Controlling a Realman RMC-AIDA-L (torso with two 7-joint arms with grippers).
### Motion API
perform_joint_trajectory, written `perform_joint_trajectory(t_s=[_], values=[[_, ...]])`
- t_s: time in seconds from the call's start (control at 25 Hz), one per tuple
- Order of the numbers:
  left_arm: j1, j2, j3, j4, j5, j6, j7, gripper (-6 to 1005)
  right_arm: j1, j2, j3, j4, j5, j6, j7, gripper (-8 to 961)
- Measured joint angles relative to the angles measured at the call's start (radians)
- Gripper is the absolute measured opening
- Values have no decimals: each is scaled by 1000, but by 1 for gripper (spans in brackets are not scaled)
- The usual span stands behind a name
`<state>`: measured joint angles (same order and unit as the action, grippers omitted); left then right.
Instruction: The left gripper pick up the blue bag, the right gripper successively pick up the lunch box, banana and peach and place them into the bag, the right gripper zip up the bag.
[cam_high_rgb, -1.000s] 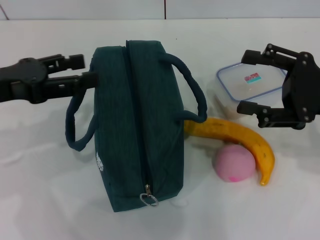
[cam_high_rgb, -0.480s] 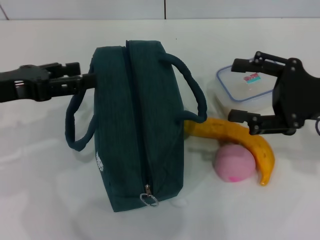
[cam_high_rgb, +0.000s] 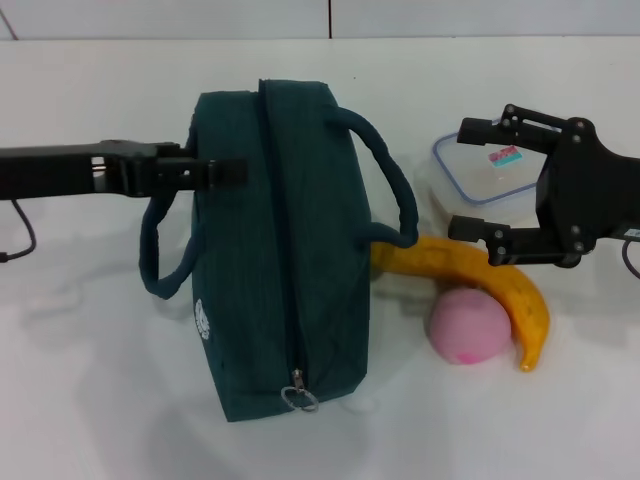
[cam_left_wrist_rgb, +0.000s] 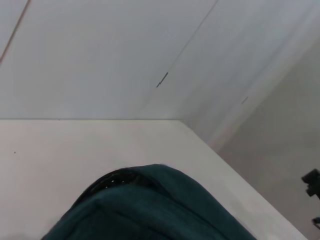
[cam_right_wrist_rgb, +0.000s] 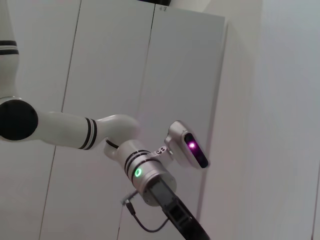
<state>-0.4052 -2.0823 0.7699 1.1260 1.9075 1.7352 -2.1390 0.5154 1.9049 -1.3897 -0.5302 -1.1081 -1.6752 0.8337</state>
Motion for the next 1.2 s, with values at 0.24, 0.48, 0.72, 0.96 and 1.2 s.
perform_joint_trajectory(t_s=[0.24,0.48,0.72,0.96,1.2], values=[[-10,-3,16,-25,9,-42,12,857,1,-2,0,0,0,-3,-2,819],[-13,-1,17,-32,10,-43,19,854,1,-3,4,8,-3,0,-17,819],[-18,9,10,-73,11,-72,153,737,-9,19,41,9,-3,6,-39,819],[-19,11,8,-81,19,-137,194,470,-26,45,86,11,-2,36,-39,818],[-24,12,9,-80,14,-145,213,271,-88,102,144,13,-2,59,-106,818]])
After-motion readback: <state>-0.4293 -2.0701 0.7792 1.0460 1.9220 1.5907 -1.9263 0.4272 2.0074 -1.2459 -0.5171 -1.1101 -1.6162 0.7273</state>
